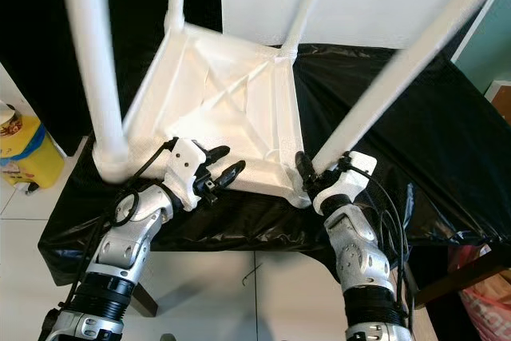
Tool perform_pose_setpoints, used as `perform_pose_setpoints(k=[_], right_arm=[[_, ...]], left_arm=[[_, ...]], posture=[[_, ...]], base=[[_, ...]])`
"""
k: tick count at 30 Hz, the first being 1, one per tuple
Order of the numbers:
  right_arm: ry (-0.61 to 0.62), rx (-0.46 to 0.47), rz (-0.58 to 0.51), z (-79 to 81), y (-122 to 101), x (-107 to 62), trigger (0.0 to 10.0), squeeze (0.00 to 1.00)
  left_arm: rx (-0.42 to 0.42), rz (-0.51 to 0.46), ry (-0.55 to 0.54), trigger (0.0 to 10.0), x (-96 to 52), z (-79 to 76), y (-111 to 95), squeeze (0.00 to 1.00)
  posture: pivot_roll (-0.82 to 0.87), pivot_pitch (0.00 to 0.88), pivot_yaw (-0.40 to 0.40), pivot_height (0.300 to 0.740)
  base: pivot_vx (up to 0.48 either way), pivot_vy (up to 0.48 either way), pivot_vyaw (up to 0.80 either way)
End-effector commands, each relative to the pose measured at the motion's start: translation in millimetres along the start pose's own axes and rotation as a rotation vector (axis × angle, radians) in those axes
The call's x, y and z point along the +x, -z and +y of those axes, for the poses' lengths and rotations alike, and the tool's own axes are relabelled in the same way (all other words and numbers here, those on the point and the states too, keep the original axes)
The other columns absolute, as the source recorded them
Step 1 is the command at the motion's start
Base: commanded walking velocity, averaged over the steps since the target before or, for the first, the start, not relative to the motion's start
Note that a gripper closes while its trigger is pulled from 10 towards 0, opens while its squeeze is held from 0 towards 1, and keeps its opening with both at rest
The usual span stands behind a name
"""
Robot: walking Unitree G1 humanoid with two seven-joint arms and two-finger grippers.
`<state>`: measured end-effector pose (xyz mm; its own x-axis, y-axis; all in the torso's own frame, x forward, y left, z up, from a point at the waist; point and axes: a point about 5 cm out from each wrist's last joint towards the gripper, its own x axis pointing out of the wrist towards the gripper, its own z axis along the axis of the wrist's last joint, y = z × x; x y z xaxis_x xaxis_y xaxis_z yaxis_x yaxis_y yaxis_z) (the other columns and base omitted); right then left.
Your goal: Building children table
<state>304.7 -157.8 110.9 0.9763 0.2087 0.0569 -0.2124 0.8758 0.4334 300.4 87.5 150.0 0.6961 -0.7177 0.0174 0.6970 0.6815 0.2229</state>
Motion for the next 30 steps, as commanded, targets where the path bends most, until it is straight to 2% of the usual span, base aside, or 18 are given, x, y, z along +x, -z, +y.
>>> perform_pose_setpoints(k=[1,4,6,7,8,9,11,12,13,15,21,23,26,28,29,30], right_arm=[[-0.051,-0.034,-0.003,8.1,-1,1.7,10.0,1.0],[-0.065,-0.086,-0.009,9.1,-2,0.9,10.0,1.0],[-0.089,-0.188,-0.02,10.7,-4,-0.1,10.0,1.0],[-0.089,-0.188,-0.02,10.7,-4,-0.1,10.0,1.0],[-0.098,-0.232,-0.025,11.5,-4,-0.5,10.0,1.0],[-0.113,-0.294,-0.034,13.0,-6,-0.7,10.0,0.82],[-0.113,-0.294,-0.034,13.0,-6,-0.7,10.0,0.82],[-0.133,-0.367,-0.044,15.0,-7,-1.1,10.0,0.0],[-0.151,-0.414,-0.05,16.7,-8,-1.6,10.0,0.0],[-0.17,-0.445,-0.054,17.7,-8,-2.4,10.0,0.0],[-0.232,-0.457,-0.038,14.9,-9,-6.5,10.0,0.0],[-0.256,-0.463,-0.028,11.0,-11,-7.9,10.0,0.0],[-0.337,-0.47,0.011,-3.4,-20,-6.9,10.0,0.0],[-0.35,-0.477,0.018,-5.8,-21,-6.2,10.0,0.0],[-0.357,-0.508,0.033,-10.6,-23,-4.0,3.9,0.0],[-0.357,-0.508,0.033,-10.6,-23,-4.0,3.9,0.0]], left_arm=[[-0.012,0.024,-0.075,10.0,-1.1,2.4,5,0.0],[-0.012,0.024,-0.076,10.0,-1.3,2.5,4,0.0],[-0.013,0.025,-0.075,10.0,-1.7,2.5,5,0.0],[-0.013,0.025,-0.075,10.0,-1.7,2.5,5,0.0],[-0.013,0.026,-0.075,10.0,-1.8,2.6,5,0.0],[-0.013,0.027,-0.075,10.0,-1.9,2.7,5,0.0],[-0.013,0.027,-0.075,10.0,-1.9,2.7,5,0.0],[-0.013,0.028,-0.075,10.0,-1.9,3.0,5,0.0],[-0.013,0.029,-0.074,10.0,-1.9,3.1,5,0.0],[-0.013,0.029,-0.074,10.0,-1.9,3.2,5,0.0],[-0.013,0.03,-0.071,10.0,-1.7,3.3,5,0.0],[-0.013,0.03,-0.07,10.0,-1.5,3.5,4,0.0],[-0.013,0.03,-0.06,10.0,-0.5,2.8,4,0.0],[-0.013,0.03,-0.057,10.0,-0.3,2.4,4,0.0],[-0.011,0.031,-0.052,10.0,0.1,1.7,4,0.0],[-0.011,0.031,-0.052,10.0,0.1,1.7,4,0.0]], posture=[[0.02,0.0,-0.049,0.74],[0.02,0.0,-0.048,0.74],[0.02,0.0,-0.045,0.74],[0.02,0.0,-0.045,0.74],[0.02,0.0,-0.043,0.74],[0.02,0.0,-0.042,0.74],[0.02,0.0,-0.042,0.74],[0.02,0.0,-0.039,0.74],[0.02,0.0,-0.037,0.74],[0.02,0.0,-0.037,0.74],[0.02,0.0,-0.033,0.74],[0.02,0.0,-0.031,0.74],[0.01,0.0,-0.019,0.74],[0.01,0.0,-0.019,0.74],[0.01,0.0,-0.016,0.74],[0.01,0.0,-0.016,0.74]], base=[[0.0,0.0,0.0],[0.0,0.0,0.0],[0.0,0.0,0.0],[0.0,0.0,0.0],[0.0,0.0,0.0],[0.0,0.0,0.0],[0.0,0.0,0.0],[0.0,0.0,0.0],[0.0,0.0,0.0],[0.0,0.0,0.0],[0.0,0.0,0.0],[0.0,0.0,0.0],[0.0,0.0,0.0],[0.0,0.0,0.0],[0.0,0.0,0.0],[0.0,0.0,0.0]])
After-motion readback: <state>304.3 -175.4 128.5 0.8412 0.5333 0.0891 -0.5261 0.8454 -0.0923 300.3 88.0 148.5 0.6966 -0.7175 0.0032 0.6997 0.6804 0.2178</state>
